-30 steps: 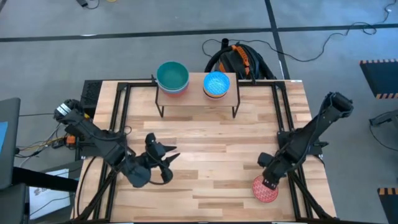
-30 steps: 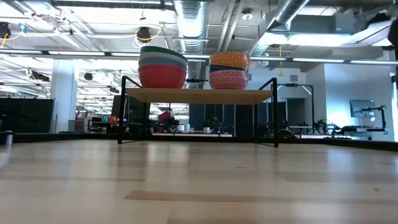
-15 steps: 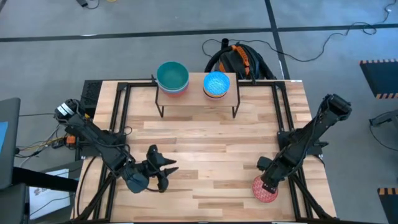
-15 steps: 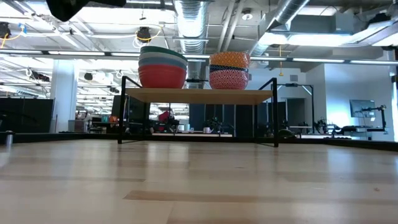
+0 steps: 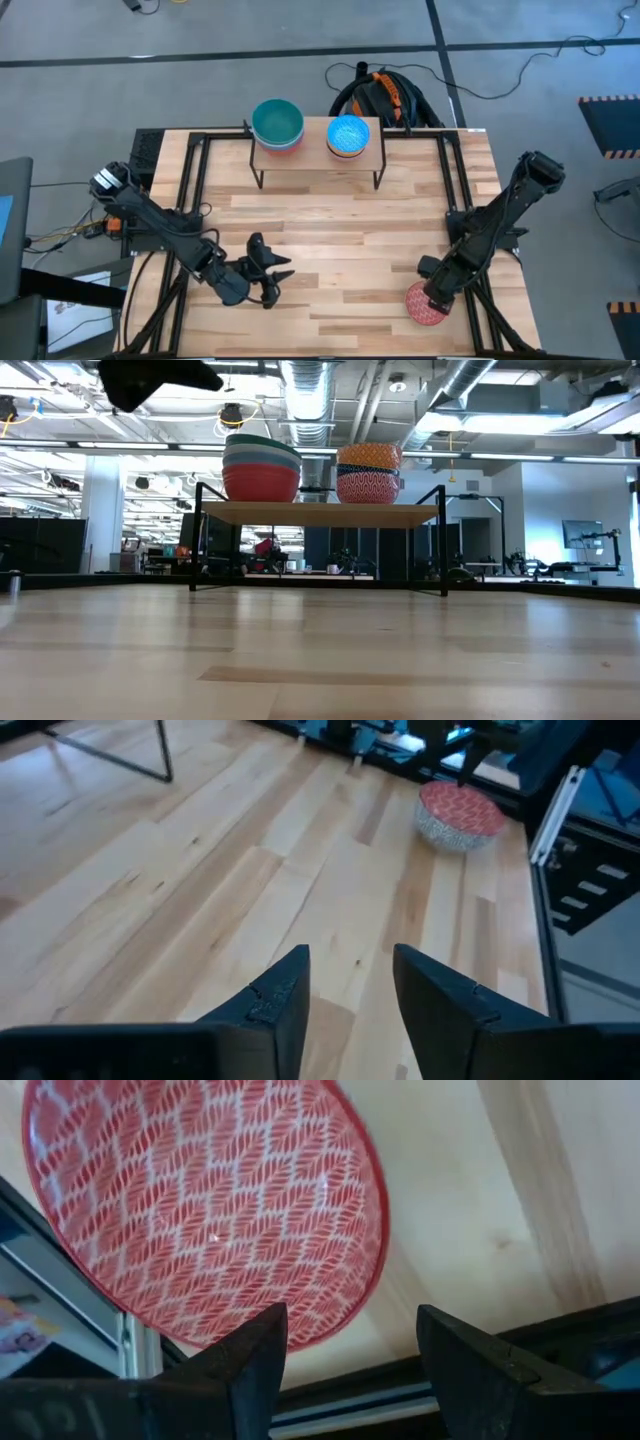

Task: Place and stack bowls onto a shelf
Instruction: Stack the red patterned bowl on top of the light blue patterned bowl on the shelf

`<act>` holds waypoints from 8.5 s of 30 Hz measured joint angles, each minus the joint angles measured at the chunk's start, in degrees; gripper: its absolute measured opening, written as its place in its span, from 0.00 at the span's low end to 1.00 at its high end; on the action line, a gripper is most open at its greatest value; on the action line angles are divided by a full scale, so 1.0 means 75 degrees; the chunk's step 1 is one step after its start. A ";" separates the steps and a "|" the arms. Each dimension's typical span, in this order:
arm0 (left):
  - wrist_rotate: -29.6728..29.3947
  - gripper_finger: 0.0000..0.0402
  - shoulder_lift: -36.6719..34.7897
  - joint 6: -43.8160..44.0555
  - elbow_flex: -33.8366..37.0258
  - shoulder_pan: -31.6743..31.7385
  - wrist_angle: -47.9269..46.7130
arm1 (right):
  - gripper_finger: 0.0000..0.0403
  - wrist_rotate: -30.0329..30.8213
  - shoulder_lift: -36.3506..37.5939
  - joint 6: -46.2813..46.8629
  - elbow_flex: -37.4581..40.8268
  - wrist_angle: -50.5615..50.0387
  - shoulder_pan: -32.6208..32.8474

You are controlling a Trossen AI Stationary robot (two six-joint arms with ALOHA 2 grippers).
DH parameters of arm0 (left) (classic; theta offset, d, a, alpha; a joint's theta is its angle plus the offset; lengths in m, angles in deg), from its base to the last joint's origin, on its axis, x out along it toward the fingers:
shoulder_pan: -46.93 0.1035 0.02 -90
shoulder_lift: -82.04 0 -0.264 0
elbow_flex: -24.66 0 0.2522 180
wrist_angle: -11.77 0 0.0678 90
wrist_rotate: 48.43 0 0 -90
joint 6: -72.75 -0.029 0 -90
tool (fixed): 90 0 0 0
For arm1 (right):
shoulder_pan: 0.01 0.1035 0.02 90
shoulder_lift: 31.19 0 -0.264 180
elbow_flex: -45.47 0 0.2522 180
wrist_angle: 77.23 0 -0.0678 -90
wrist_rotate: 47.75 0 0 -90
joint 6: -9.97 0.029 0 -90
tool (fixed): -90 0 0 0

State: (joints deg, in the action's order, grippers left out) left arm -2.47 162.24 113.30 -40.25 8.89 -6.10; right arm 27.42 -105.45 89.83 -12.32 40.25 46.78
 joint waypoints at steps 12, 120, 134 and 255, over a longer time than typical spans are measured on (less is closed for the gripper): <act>0.0553 0.42 0.0262 -0.0253 -0.0007 0.0743 0.0536 | 0.61 0.0786 -0.0012 0.0618 0.0477 0.0325 -0.0056; 0.1797 0.42 0.0850 0.2750 -0.0012 0.1943 -0.1089 | 0.48 0.2019 -0.5069 -0.2862 -0.5549 0.0413 -0.4707; 0.2722 0.42 0.1709 0.3106 -0.0007 0.2195 -0.0314 | 0.56 0.3370 -0.3258 -0.2893 -0.5197 -0.1453 -0.4083; 0.4505 0.00 0.4578 -0.5067 -0.9796 0.8345 -0.5279 | 0.46 0.3197 0.2069 -0.3063 -0.2146 -0.1471 -0.5963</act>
State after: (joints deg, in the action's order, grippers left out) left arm 31.32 196.58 75.29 -113.72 71.48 -45.69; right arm 51.40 -89.93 66.86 -28.41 29.22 2.06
